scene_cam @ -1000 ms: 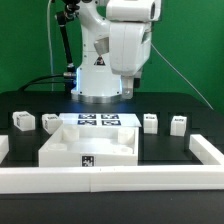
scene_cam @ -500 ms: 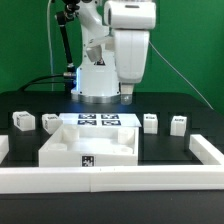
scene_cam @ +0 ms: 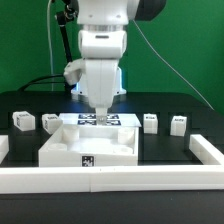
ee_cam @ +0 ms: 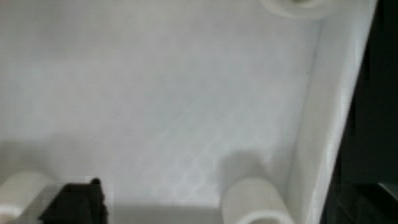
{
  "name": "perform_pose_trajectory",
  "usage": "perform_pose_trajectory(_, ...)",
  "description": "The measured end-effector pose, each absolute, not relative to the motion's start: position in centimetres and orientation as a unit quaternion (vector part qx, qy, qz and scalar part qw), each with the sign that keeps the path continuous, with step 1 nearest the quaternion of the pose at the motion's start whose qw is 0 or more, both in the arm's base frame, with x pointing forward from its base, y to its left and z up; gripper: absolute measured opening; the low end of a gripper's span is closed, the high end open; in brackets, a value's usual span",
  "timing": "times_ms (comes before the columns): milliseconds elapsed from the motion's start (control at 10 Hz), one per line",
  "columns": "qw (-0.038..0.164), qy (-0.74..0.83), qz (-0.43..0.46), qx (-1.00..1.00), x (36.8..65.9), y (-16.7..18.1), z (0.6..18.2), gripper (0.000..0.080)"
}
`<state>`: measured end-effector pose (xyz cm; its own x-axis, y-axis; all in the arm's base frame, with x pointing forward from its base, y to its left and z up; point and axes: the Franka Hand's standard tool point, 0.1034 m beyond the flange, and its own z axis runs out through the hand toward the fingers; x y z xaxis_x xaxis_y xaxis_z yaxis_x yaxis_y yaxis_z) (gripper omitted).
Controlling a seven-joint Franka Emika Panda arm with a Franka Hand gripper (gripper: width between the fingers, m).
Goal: Assemble square table
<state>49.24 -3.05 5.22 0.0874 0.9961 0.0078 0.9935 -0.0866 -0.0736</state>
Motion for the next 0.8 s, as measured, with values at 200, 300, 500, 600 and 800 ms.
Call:
perform_pose_trajectory(200,0.03,-0.675,0.022,-0.737,49.2,-3.1,5.2,0.0649)
perform_pose_trajectory(300,0.029,-0.675,0.021,-0.737,49.3,-3.1,5.2,0.0649)
perform_pose_trajectory(500,0.028,-0.672,0.018,-0.74,48.3,-2.9,4.3,0.0649)
perform_pose_trajectory(600,0.025,-0.672,0.013,-0.74,47.8,-2.8,3.8,0.0649)
perform_pose_trajectory(800,0.007,-0.67,-0.011,-0.742,46.8,-2.3,3.0,0.0649)
